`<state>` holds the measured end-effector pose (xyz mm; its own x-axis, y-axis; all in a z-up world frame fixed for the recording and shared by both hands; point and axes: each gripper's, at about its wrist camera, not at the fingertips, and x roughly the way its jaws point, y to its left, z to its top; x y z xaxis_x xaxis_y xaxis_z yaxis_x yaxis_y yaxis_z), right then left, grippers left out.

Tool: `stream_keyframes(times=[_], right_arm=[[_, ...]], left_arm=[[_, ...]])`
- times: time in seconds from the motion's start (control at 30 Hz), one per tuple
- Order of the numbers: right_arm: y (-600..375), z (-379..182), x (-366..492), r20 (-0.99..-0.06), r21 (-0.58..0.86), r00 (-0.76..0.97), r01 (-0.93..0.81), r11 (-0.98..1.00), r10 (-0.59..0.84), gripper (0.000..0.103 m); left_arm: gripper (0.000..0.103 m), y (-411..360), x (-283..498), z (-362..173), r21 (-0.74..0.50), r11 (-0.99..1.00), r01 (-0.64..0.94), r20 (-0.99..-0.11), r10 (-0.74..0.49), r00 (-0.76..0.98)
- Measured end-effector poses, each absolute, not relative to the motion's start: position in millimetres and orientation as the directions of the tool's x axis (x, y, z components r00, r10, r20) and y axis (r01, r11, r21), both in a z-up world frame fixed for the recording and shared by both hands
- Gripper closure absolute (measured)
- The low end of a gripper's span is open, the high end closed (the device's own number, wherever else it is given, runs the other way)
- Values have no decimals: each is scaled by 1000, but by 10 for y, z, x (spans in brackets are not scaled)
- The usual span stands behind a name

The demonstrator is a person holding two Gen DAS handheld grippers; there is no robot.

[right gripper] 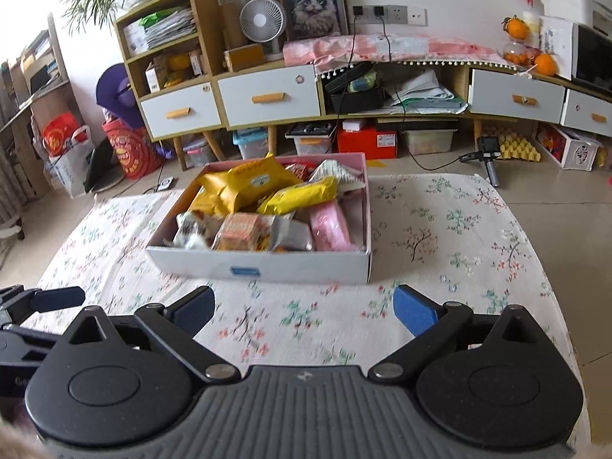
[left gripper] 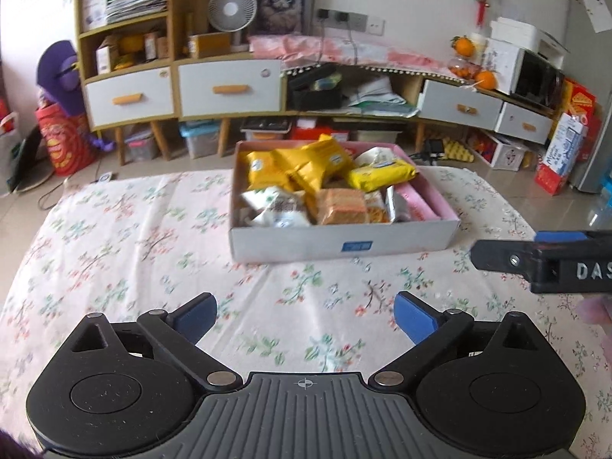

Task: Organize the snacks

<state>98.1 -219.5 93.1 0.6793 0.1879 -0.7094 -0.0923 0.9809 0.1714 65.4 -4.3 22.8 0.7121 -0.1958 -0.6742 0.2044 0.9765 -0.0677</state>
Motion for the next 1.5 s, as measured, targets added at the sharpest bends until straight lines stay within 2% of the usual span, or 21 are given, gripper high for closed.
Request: stream_keyframes(times=[0.37, 0.57, 0.8, 1.5], right_arm=[[-2002, 937, 731, -753, 125, 642, -78, 989, 146, 2], [-2044, 1012, 604, -759, 181, 629, -41, 983, 166, 1], [-2093, 1040, 558, -758, 172, 638, -4, 985, 135, 0], [-2049, 1006, 592, -774, 149, 619, -23, 989, 131, 0]], left_arm=[[1, 61, 463, 263, -58, 990, 125, -732, -127, 670], [1, 118, 434, 255, -58, 994, 90, -760, -102, 642], [1, 156, 442, 285, -58, 997, 48, -766, -75, 638], [1, -20, 417, 294, -31, 998, 55, -786, -58, 616]])
